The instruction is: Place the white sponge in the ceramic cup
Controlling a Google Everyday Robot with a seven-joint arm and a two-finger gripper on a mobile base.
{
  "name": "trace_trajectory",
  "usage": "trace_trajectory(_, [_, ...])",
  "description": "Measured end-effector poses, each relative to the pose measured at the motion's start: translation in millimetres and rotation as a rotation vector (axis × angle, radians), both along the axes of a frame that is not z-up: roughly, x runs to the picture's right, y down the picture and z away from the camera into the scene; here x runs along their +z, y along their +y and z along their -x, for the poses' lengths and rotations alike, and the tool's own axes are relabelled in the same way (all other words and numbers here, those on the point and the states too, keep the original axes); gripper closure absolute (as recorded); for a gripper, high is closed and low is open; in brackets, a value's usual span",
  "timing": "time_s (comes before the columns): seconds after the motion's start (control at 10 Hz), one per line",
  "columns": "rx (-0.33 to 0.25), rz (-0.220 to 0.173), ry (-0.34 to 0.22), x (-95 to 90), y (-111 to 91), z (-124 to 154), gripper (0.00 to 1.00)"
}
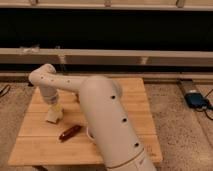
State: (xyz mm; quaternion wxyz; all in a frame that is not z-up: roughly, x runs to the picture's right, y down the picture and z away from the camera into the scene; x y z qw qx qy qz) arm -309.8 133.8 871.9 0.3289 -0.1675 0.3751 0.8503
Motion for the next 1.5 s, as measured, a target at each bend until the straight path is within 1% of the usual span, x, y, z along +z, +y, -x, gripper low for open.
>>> trace_trajectory(0.1, [-0.011, 0.006, 0.006, 7.8, 8.8, 1.9, 0.2])
trace_trajectory(0.2, [-0.018, 0.005, 0.012, 13.5, 12.7, 1.5, 0.2])
trace_trajectory(0.4, [-0.024, 0.006, 0.018, 19.5, 17.1, 2.7, 0.21])
trace_trajectory(0.5, [-0.024, 0.005, 0.018, 19.2, 16.1, 3.0, 0.25])
trace_trajectory(0.8, [-0.028, 0.001, 0.019, 18.0, 14.2, 3.3, 0.56])
trace_trajectory(0.9, [-0.02, -0.005, 0.014, 16.9, 11.6, 3.9, 0.63])
trace_trajectory(1.0, [-0.013, -0.007, 0.016, 16.8, 9.8, 3.0, 0.76])
trace_trajectory(1.2, [0.006, -0.022, 0.012, 11.4, 3.7, 3.5, 0.94])
trace_trajectory(1.3, [0.034, -0.045, 0.001, 6.2, -8.0, 3.8, 0.99])
trace_trajectory(1.4, [0.057, -0.066, -0.01, -1.0, -18.7, 4.3, 1.0])
trace_trajectory(1.5, [0.069, -0.078, -0.02, -6.8, -23.9, 6.8, 1.0])
